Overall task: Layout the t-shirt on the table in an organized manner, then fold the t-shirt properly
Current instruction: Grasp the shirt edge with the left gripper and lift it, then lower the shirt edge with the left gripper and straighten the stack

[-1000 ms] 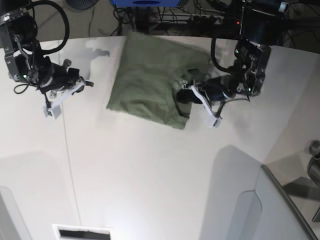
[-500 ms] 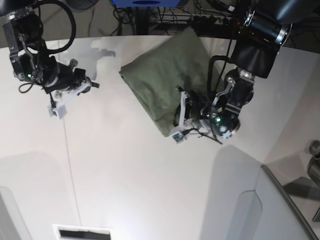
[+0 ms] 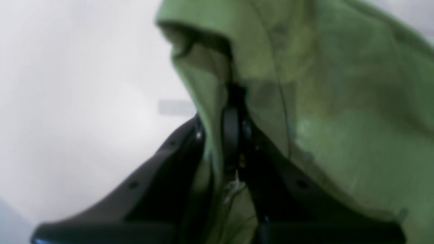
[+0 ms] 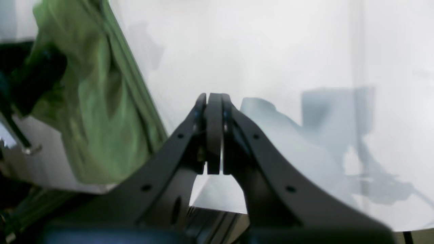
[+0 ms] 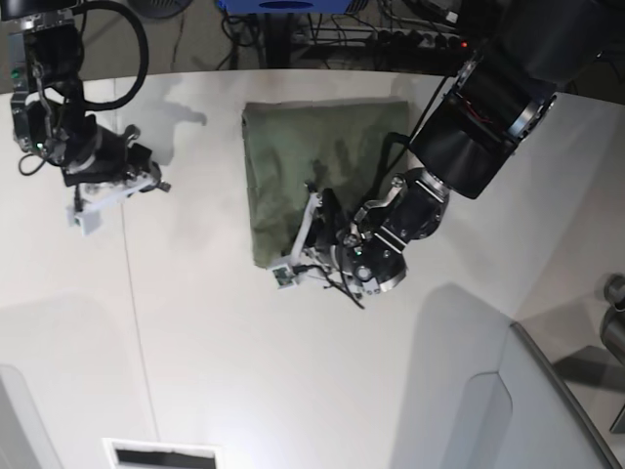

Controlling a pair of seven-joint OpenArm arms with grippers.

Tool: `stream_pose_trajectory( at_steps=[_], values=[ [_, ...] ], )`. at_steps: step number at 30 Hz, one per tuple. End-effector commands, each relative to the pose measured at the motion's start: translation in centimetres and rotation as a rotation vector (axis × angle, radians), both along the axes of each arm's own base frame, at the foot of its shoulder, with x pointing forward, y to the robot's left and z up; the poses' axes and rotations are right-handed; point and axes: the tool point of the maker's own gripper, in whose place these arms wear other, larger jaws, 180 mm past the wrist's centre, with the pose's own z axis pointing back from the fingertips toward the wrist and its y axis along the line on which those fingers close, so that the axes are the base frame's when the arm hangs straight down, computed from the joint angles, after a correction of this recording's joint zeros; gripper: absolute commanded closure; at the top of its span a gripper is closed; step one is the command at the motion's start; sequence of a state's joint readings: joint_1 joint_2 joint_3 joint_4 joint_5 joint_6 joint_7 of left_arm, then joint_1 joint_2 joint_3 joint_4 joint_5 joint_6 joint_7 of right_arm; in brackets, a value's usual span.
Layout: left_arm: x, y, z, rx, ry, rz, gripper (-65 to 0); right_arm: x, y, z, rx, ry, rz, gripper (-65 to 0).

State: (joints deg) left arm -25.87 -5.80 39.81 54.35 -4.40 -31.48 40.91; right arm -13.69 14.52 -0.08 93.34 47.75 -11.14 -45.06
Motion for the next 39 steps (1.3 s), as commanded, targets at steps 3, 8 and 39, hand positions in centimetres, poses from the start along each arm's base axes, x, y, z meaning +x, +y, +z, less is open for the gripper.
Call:
stream_pose_trajectory(
  at_steps=[3, 8, 39],
  values=[
    [0.6, -2.7, 1.0, -0.043, -0.015, -0.028, 0.0, 1.0, -0.4, 0.9, 0.003, -0.040, -0.010, 0.0],
    [0.9, -3.8, 1.6, -0.063, -0.022, -0.033, 0.0, 0.7, -0.4, 0.7, 0.002, -0.035, -0.011, 0.0],
    [1.4, 2.0, 0.0, -0.077, 0.029, 0.295, 0.0, 0.0, -0.5, 0.3, -0.003, -0.016, -0.011, 0.0]
  ],
)
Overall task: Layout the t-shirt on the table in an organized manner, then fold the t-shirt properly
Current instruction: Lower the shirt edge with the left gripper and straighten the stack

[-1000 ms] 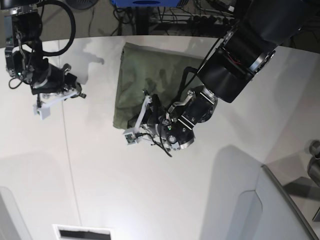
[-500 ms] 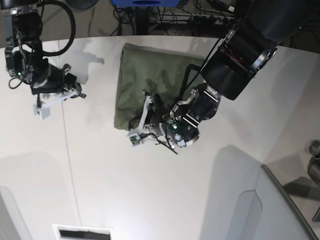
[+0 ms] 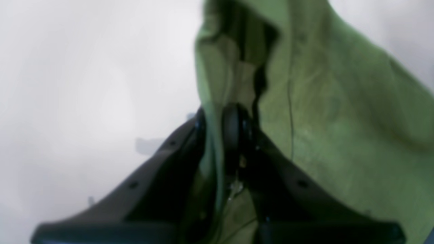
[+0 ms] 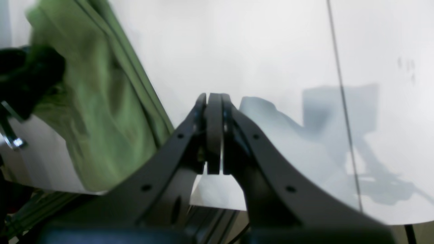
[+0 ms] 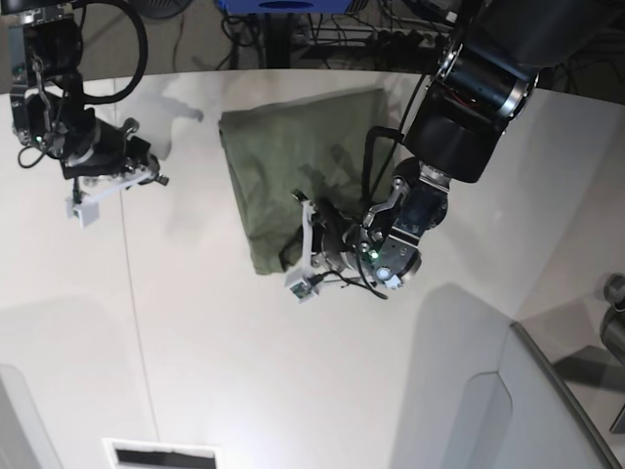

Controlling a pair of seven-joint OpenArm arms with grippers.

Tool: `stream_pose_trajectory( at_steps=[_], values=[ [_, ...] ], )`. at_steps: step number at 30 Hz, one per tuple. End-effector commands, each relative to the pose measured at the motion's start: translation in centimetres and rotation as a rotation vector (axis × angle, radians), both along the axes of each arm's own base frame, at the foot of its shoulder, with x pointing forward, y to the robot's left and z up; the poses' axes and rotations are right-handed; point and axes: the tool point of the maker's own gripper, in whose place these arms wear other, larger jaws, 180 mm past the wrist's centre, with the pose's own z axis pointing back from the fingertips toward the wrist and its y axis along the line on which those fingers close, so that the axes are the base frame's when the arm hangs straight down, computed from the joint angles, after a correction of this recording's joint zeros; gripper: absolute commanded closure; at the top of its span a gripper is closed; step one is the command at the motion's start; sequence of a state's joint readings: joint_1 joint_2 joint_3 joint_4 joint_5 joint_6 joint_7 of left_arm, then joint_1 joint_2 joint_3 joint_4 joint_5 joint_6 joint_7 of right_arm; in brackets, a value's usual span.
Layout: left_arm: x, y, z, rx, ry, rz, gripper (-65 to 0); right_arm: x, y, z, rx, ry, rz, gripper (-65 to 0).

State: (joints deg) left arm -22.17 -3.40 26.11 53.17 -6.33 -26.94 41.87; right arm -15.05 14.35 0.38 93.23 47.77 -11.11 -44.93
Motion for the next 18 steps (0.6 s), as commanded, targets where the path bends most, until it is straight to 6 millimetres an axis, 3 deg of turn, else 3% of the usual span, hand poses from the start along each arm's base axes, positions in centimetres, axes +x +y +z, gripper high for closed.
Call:
stream_pose_trajectory(
  at_steps=[1, 7, 18],
  values=[
    [0.7, 0.8, 0.3, 0.050, -0.014, 0.011, 0.0, 0.9, -0.3, 0.8, -0.003, -0.036, 0.002, 0.0],
    [0.6, 0.6, 0.3, 0.047, -0.013, 0.012, 0.0, 0.8, -0.1, 0.7, 0.000, -0.035, 0.005, 0.0],
    [0.7, -3.5, 1.3, -0.012, -0.022, -0.023, 0.0, 0.9, -0.3, 0.8, -0.004, -0.037, 0.005, 0.0]
  ],
)
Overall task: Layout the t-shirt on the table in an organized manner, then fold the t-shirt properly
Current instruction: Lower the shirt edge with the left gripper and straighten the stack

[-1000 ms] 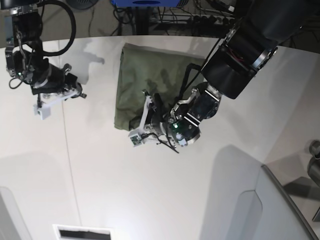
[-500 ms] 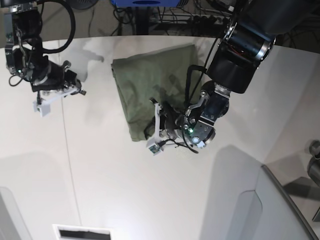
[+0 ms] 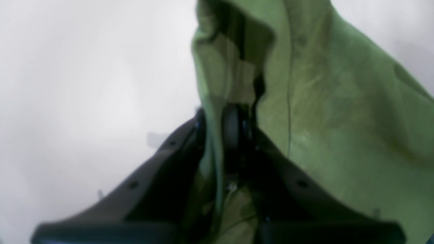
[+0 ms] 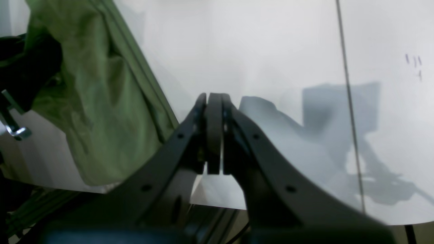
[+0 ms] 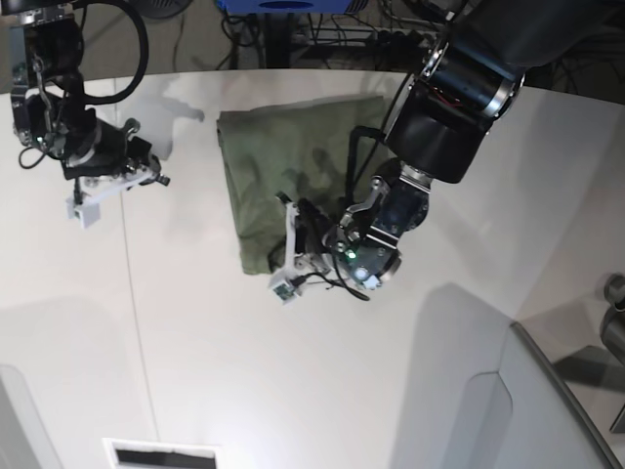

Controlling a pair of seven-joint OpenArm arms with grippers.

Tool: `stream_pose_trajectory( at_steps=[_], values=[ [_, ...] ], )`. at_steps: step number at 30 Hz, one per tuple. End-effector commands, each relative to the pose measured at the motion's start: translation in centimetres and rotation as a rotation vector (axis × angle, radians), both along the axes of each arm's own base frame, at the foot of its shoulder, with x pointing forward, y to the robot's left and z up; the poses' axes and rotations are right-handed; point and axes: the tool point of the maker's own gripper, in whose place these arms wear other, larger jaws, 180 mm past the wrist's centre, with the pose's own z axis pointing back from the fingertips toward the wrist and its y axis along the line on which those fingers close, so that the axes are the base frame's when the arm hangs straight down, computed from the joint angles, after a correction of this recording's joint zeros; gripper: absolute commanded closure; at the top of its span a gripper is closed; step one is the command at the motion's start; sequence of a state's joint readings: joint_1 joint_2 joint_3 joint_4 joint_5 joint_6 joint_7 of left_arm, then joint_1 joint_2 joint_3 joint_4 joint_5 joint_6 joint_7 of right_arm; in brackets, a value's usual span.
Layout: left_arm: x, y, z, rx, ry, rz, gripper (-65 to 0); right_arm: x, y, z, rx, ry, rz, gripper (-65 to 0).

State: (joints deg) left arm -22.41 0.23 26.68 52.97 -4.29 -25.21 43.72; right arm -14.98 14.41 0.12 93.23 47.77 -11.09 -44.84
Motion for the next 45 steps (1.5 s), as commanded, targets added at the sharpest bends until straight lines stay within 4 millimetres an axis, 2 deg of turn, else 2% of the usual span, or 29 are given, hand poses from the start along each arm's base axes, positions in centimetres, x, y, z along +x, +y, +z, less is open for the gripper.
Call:
stream_pose_trajectory(
  at_steps=[1, 5, 23, 24, 26, 29, 32, 35, 37, 40, 45],
  values=[
    [0.6, -1.4, 0.9, -0.016, -0.024, -0.029, 0.0, 0.8, -0.4, 0.8, -0.003, -0.035, 0.001, 0.0],
    [-0.7, -2.6, 0.3, 0.012, -0.021, -0.108, 0.0, 0.9, -0.6, 0.8, -0.009, -0.036, -0.001, 0.0],
    [0.1, -2.4, 0.8, 0.019, -0.035, -0.102, 0.0, 0.9, -0.6, 0.8, -0.008, -0.036, -0.001, 0.0],
    [0.5, -2.4, 1.1, 0.020, -0.044, -0.103, -3.8, 0.9, -0.6, 0.8, -0.008, -0.036, -0.001, 0.0],
    [0.9, -2.4, 1.4, 0.018, -0.051, -0.102, -18.9, 0.9, -0.6, 0.8, -0.008, -0.036, -0.001, 0.0],
    [1.1, -2.4, 1.7, 0.020, -0.060, -0.105, -36.7, 0.9, -0.6, 0.8, -0.008, -0.036, -0.001, 0.0],
    [2.2, -2.6, 2.6, 0.020, -0.084, -0.106, -46.9, 0.9, -0.6, 0.8, -0.008, -0.035, -0.001, 0.0],
    [2.8, -2.5, 3.1, 0.031, -0.088, -0.104, -48.9, 0.9, -0.6, 0.8, -0.008, -0.035, 0.000, 0.0],
    [4.1, -2.6, 4.8, 0.040, -0.125, -0.111, -48.9, 0.8, -0.5, 0.7, -0.007, -0.033, 0.003, 0.0],
    [5.0, -3.0, 6.9, 0.043, -0.175, -0.125, -48.9, 0.9, -0.4, 0.8, -0.006, -0.035, 0.005, 0.0],
    [4.7, -3.1, 9.9, 0.069, -0.234, -0.150, -48.4, 1.0, -0.2, 1.1, -0.006, -0.044, 0.012, 0.0]
  ],
)
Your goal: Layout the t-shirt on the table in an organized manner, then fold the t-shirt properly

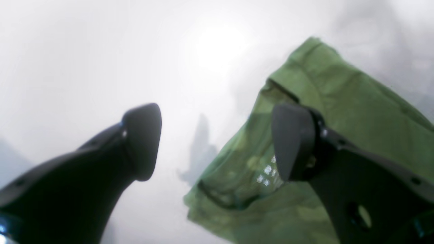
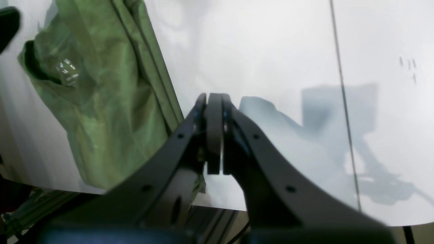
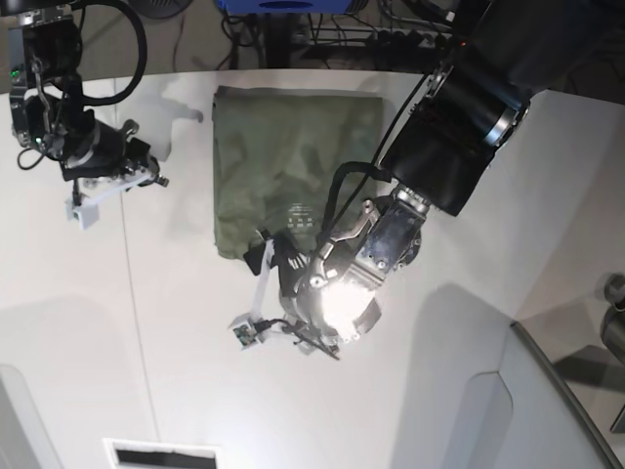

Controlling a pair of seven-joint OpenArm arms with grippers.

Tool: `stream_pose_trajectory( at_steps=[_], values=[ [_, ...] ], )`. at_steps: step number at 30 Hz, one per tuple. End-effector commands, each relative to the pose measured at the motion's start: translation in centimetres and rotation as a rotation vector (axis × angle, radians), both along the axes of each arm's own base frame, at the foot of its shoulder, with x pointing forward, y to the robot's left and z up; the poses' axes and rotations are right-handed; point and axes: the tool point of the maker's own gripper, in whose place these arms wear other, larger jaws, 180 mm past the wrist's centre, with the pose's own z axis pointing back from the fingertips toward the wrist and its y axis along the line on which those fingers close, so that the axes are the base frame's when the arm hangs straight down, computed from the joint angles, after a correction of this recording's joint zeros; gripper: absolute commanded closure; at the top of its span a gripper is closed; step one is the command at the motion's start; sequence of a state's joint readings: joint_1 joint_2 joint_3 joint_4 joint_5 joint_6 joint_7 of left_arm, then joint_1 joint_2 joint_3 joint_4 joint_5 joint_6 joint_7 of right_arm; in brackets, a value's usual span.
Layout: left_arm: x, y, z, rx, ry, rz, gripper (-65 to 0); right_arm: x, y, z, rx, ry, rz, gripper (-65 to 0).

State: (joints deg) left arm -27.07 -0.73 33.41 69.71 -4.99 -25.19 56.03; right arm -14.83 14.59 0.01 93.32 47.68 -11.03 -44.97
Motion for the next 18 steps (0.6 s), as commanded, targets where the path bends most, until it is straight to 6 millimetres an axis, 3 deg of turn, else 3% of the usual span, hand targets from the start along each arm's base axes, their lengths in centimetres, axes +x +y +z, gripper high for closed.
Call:
stream_pose_trajectory(
  at_steps=[1, 2, 3, 5, 9, 12, 15, 18],
  values=[
    [-0.2, -0.8, 1.3, -0.032, -0.030, -0.006, -46.1, 1.0, 0.0, 1.4, -0.003, -0.052, 0.013, 0.0],
    [-0.7, -0.5, 1.6, -0.046, -0.043, 0.002, -40.6, 1.1, 0.2, 1.9, -0.001, -0.066, 0.022, 0.0],
    [-1.4, 0.2, 2.0, -0.071, -0.053, 0.021, -30.1, 0.7, 1.0, 2.3, 0.004, -0.071, 0.049, 0.0],
    [-3.6, 1.3, 1.9, -0.123, -0.050, 0.071, 0.0, 0.2, 2.9, 3.5, 0.008, -0.099, 0.131, 0.0],
    [-7.6, 5.0, 0.9, -0.150, -0.041, 0.198, 0.0, -1.6, 7.6, 4.8, 0.056, -0.121, 0.273, 0.0],
    [-10.8, 6.3, 0.6, -0.202, -0.053, 0.233, 0.0, -3.4, 11.1, 4.6, 0.103, -0.101, 0.367, 0.0],
    [-13.4, 6.8, -1.1, -0.219, -0.013, 0.243, 0.0, -4.1, 13.1, 4.7, 0.128, -0.098, 0.427, 0.0],
    [-15.3, 6.9, -3.0, -0.224, 0.042, 0.252, 0.0, -4.4, 13.8, 4.6, 0.140, -0.089, 0.434, 0.0]
  ],
)
